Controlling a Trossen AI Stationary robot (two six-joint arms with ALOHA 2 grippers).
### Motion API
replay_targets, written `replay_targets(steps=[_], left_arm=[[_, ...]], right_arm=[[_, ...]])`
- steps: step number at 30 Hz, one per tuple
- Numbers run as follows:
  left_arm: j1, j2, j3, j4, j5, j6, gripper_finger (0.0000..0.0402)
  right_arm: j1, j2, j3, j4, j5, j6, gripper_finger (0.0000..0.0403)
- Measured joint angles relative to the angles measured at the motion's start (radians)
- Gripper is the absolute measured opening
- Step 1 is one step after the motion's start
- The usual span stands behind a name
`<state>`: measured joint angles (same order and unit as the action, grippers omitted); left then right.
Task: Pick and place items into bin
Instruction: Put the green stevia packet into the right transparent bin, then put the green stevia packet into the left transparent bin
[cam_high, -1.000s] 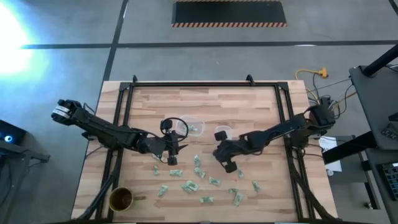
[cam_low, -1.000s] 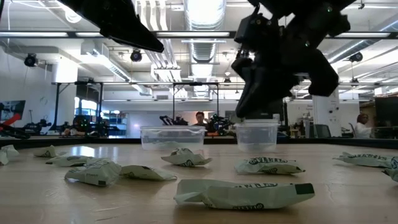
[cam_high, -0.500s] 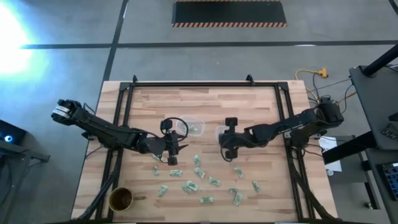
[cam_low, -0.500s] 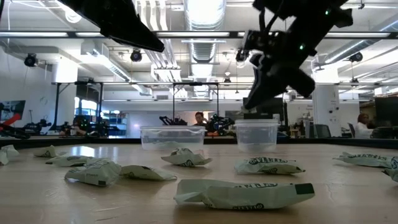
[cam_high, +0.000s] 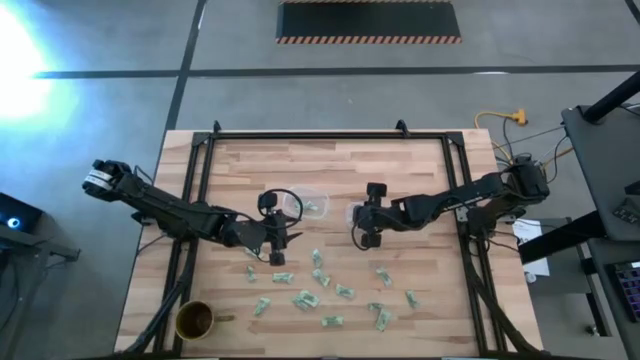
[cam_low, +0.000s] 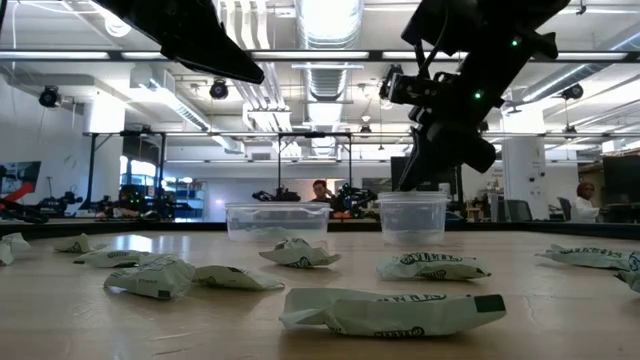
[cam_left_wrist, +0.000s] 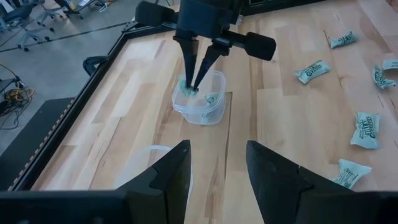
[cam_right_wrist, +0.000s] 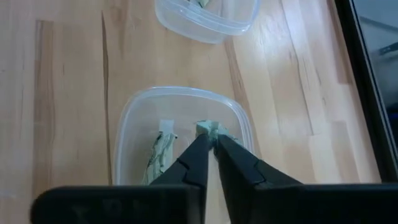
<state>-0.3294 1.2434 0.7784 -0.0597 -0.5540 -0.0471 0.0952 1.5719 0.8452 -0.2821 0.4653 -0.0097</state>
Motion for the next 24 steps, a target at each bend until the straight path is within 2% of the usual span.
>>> replay_targets(steps=[8,12,15,21,24], left_arm=[[-0.002,0.000,0.000,-0.002,0.000,0.000,0.0138],[-0.026,0.000,0.000,-0.045,0.025,-0.003,0.0138],[-0.052,0.000,0.006,-0.141,0.052,-0.049,0.0138],[-0.094,-0.001,0.031,-0.364,0.059,-0.272,0.0138],[-0.108,-0.002,0.027,-0.418,0.090,-0.364,0.0138]], right_arm=[[0.000,-0.007,0.000,-0.004,-0.002,0.003,0.0113],[0.014,-0.050,0.000,-0.021,-0.002,0.002,0.0137],[0.043,-0.104,0.000,-0.047,-0.002,0.000,0.0143],[0.147,-0.226,-0.002,-0.081,-0.002,-0.001,0.0138],[0.212,-0.282,-0.014,-0.081,-0.018,-0.016,0.0132]])
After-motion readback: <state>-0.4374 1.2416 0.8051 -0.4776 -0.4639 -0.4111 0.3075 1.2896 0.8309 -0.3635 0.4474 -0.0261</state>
